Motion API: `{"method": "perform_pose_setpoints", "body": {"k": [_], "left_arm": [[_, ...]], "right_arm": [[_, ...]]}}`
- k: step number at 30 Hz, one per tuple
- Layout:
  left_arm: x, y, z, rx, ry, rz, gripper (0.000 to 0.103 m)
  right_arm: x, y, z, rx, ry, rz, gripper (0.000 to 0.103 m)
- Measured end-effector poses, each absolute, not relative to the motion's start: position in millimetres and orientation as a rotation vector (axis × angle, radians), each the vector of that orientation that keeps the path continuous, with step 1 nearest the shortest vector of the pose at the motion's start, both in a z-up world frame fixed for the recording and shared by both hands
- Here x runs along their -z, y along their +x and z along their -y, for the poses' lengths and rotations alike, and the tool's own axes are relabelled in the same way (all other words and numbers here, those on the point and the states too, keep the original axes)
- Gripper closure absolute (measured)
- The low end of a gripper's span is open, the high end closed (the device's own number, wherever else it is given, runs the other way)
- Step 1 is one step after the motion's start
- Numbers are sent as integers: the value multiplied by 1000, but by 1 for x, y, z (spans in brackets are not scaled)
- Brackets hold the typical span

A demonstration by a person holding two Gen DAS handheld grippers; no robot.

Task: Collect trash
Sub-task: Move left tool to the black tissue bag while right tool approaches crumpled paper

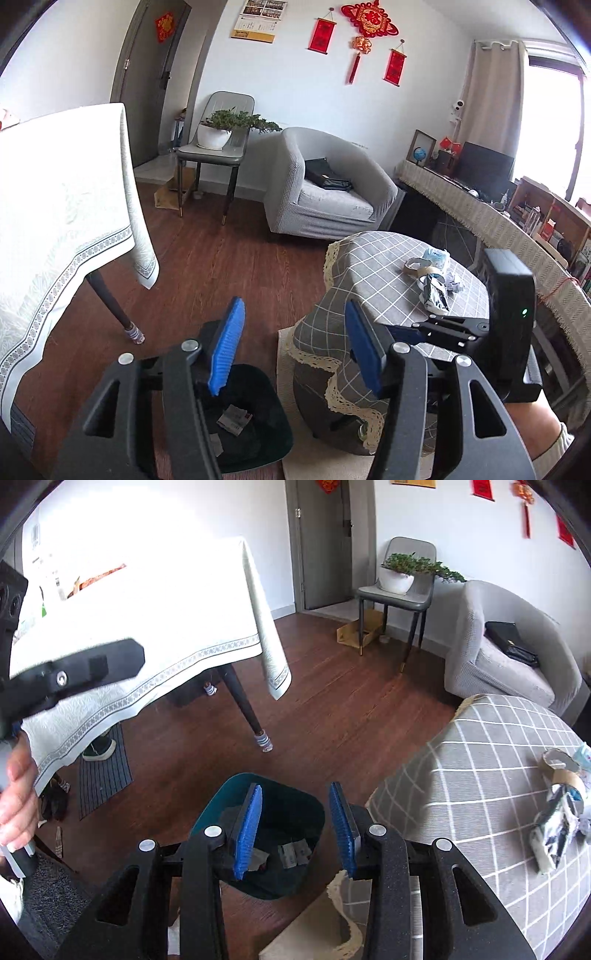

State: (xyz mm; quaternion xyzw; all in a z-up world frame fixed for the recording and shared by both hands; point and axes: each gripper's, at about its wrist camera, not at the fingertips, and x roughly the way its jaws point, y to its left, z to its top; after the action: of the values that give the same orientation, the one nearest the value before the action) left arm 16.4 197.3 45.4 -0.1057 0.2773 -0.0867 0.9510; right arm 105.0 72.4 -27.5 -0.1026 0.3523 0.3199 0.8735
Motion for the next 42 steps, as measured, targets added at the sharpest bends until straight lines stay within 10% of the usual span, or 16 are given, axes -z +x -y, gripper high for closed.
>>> {"method": "perform_pose_setpoints", "body": {"k": [9, 42], "left_arm": [[-35, 46, -123, 262, -114, -581, 24], [36, 161, 53, 536, 2, -797, 10]], "right_arm": [[6, 121, 6, -565, -187, -668, 56], [-5, 185, 203, -411, -98, -645, 15]]}}
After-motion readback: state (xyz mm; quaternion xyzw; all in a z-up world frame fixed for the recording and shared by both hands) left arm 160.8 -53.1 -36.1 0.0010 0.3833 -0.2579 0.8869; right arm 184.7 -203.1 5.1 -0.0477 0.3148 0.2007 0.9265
